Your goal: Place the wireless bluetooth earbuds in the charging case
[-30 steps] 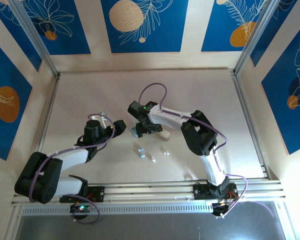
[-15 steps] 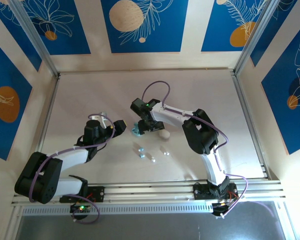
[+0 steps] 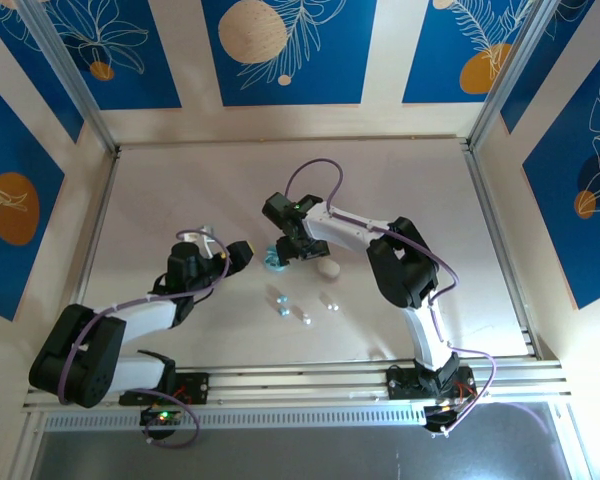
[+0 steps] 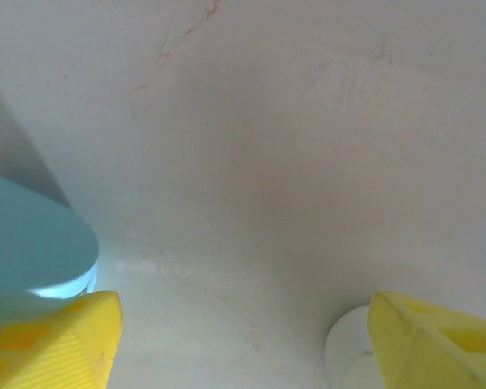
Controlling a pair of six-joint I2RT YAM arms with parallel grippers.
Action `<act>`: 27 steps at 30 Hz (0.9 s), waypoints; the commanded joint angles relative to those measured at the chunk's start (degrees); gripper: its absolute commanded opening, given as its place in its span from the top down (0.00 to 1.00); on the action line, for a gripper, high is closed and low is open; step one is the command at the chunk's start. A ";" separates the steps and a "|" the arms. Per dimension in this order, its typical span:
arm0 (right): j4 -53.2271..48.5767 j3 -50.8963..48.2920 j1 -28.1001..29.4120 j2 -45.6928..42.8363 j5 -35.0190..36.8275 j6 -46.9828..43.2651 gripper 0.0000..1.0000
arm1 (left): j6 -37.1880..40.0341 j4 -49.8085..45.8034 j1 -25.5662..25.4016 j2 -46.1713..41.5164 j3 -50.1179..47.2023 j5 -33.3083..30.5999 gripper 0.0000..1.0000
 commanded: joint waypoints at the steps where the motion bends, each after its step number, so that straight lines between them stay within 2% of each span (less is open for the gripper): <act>1: -1.07 -4.14 2.33 -7.97 -1.21 2.20 0.20 | 0.40 1.27 -1.51 -4.30 -1.39 -0.12 0.00; 6: 2.09 -13.21 5.57 -17.75 -3.46 5.34 0.20 | 4.51 -2.55 -5.15 -15.35 -3.13 -5.18 0.00; 11: 10.86 -23.59 6.82 -25.73 -12.23 6.29 0.25 | 10.34 -8.68 -8.95 -24.31 -3.15 -11.69 0.00; 14: 13.74 -26.53 7.35 -27.79 -16.39 6.84 0.30 | 11.13 -10.72 -8.97 -23.83 -2.11 -12.94 0.00; 18: 18.19 -28.54 9.31 -28.09 -21.66 7.41 0.35 | 10.74 -10.39 -8.88 -17.72 0.02 -12.06 0.00; 20: 17.38 -27.73 10.76 -26.85 -20.64 7.35 0.40 | 9.77 -9.71 -8.35 -14.39 0.82 -11.00 0.00; 24: 12.00 -24.21 13.53 -22.90 -13.48 7.05 0.56 | 5.96 -6.85 -4.75 -9.37 0.65 -7.16 0.00; 27: 5.92 -19.38 16.70 -18.93 -6.57 6.30 0.60 | 3.00 -5.13 -0.49 -6.73 0.10 -3.75 0.00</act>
